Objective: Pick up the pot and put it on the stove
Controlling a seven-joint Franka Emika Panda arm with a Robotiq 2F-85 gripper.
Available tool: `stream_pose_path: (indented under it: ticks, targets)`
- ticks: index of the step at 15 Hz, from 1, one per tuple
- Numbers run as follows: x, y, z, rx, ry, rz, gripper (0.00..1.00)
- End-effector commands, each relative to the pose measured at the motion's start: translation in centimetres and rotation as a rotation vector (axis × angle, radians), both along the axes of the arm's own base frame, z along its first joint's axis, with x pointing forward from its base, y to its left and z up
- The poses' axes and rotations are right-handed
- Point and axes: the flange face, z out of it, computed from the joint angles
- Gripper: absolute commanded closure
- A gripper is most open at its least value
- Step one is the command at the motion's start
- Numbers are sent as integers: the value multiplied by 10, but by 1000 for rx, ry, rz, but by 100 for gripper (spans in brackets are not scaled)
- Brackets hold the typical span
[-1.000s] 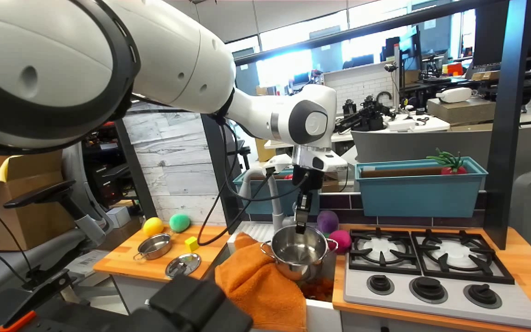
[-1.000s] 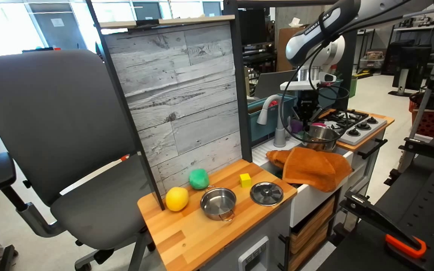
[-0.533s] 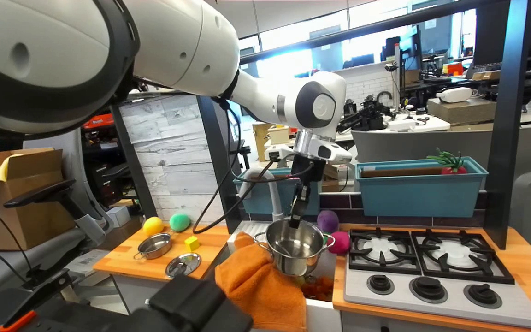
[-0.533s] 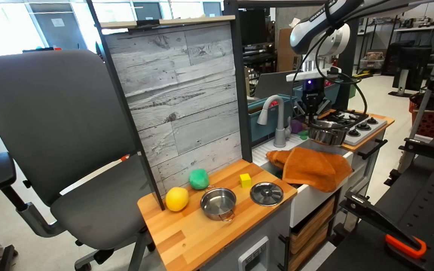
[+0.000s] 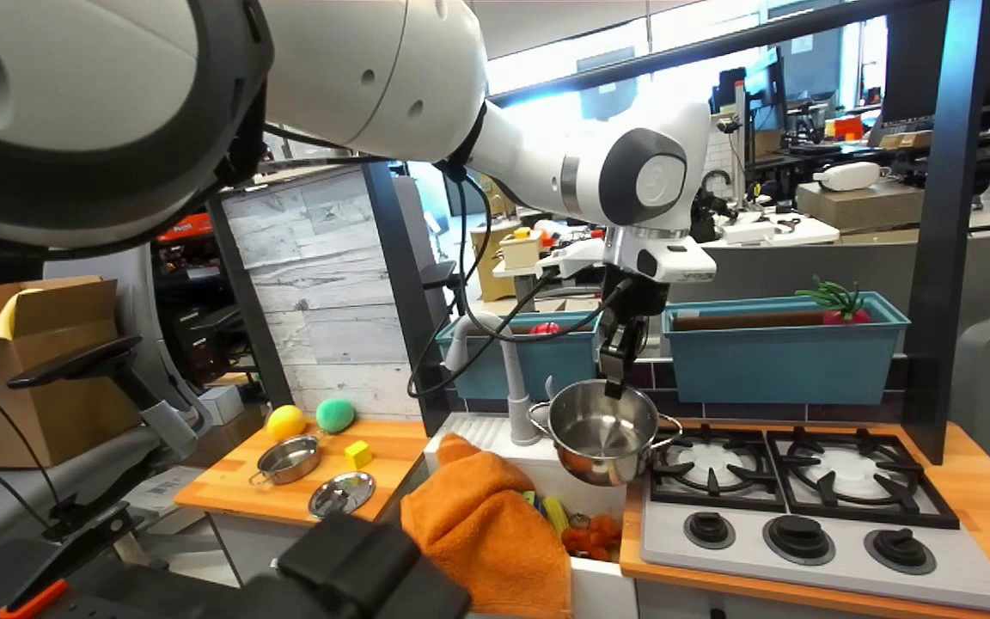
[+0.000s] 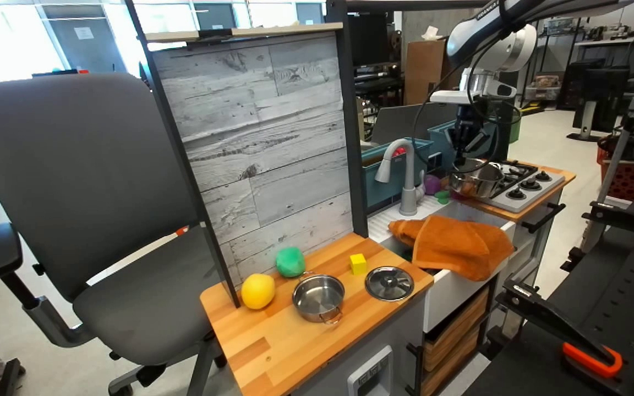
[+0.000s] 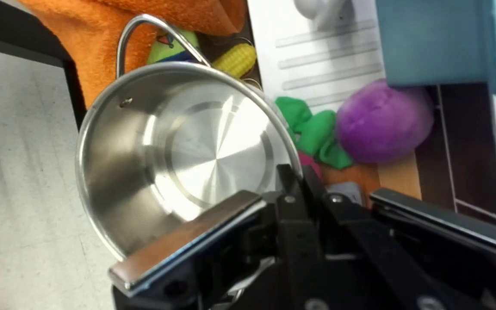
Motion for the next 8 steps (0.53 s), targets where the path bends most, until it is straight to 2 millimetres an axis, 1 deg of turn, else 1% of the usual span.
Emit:
stream_pose_path:
  ticks: [1,4,6,8]
  targets:
    - [3,-9,3,-34,-8,-183,98]
    - [-2,-10,-10,-47,49,-293,98]
    - [-7,-9,-24,-34,76,-339,98]
    - [-10,-13,-32,-33,76,-425,98]
